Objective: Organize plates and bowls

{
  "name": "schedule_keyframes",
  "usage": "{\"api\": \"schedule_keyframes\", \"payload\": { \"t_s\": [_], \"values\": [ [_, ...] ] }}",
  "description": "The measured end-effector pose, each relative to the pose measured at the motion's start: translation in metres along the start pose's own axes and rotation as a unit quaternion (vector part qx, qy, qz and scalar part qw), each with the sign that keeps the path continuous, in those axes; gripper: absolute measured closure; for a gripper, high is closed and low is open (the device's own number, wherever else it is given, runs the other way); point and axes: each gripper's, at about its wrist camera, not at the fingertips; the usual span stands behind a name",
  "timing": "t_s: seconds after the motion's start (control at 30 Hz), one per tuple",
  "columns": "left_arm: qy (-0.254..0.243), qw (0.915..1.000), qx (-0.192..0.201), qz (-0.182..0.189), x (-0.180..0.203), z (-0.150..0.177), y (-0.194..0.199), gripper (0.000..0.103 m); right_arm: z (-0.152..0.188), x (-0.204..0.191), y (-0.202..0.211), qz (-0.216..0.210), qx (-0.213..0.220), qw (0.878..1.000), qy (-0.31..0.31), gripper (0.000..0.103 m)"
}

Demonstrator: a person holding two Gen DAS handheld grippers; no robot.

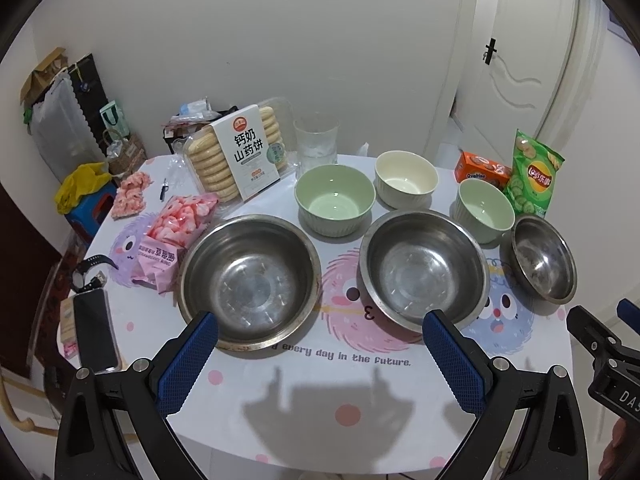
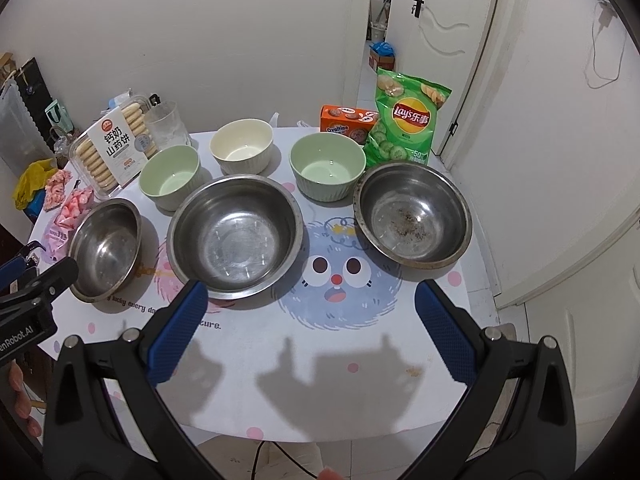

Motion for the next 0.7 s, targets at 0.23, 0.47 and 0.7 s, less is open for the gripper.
{"api": "schedule_keyframes", "payload": {
  "t_s": [0.23,0.47,0.7],
  "values": [
    [0.005,1.0,-0.005,0.001,0.0008,0.0015,-0.0006,0.0,-0.0007,0.0004,0.0005,-0.001,0.001,1.0,-0.001,0.0],
    [0.007,1.0,-0.005,0.002,-0.001,0.0032,-0.0002,0.0,-0.0001,-0.0003,0.0008,-0.001,0.0,1.0,0.001,0.0],
    [-0.001,1.0,0.003,0.0,0.0005,0.0035,0.0016,0.0,0.0002,-0.0006,0.0008,-0.001,0.0,1.0,0.001,0.0]
  ]
}}
Point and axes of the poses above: each gripper's, at about its wrist camera, not at the fingertips, and y roughly against the way its jaws point, x to its right, z to its underside, and after that the axes turned 6 degrees about y, right-handed
